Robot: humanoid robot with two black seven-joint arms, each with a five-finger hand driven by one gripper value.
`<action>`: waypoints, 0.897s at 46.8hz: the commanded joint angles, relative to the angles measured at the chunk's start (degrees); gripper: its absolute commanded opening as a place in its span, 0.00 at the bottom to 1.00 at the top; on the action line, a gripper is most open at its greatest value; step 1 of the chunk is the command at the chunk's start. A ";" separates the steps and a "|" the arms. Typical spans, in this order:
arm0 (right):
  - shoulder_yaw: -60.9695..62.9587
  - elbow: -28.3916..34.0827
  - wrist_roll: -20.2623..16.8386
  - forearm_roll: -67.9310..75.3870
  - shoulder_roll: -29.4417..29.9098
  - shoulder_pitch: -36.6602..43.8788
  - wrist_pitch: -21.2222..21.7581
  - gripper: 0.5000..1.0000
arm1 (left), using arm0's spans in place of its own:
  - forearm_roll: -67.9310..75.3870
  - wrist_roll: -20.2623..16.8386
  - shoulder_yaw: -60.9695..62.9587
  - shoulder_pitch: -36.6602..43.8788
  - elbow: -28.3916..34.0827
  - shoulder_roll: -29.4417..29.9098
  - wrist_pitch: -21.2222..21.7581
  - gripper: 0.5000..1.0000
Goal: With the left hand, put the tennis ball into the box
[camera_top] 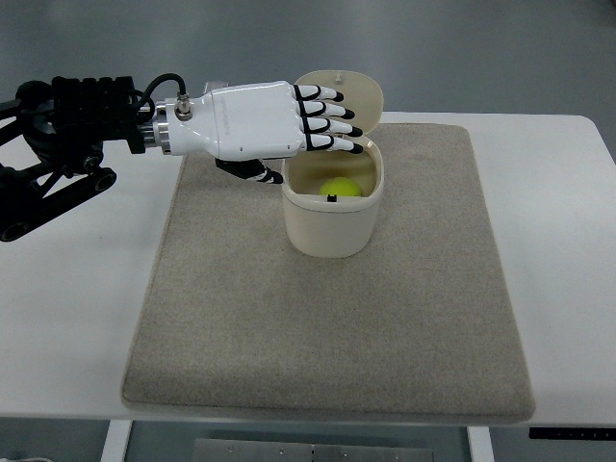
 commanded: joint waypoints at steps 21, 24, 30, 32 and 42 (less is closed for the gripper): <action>0.00 0.00 0.00 -0.05 0.00 -0.08 0.00 0.80 | -35.58 -0.46 0.11 0.18 2.37 13.99 -12.38 0.98; 0.00 0.00 0.00 0.04 0.00 0.00 0.00 0.80 | -41.12 -0.46 0.11 0.26 4.31 13.55 -12.38 0.98; 0.00 0.00 0.00 -0.05 0.00 0.00 0.00 0.80 | -51.76 -0.46 0.37 1.05 8.17 11.45 -12.30 0.98; 0.00 0.00 0.00 -0.05 0.00 0.00 0.00 0.80 | -54.75 -0.46 0.72 2.02 9.14 10.31 -12.21 0.98; 0.00 0.00 0.00 0.04 0.00 0.00 0.00 0.80 | -68.46 -0.46 0.72 5.71 17.75 4.77 -11.95 0.98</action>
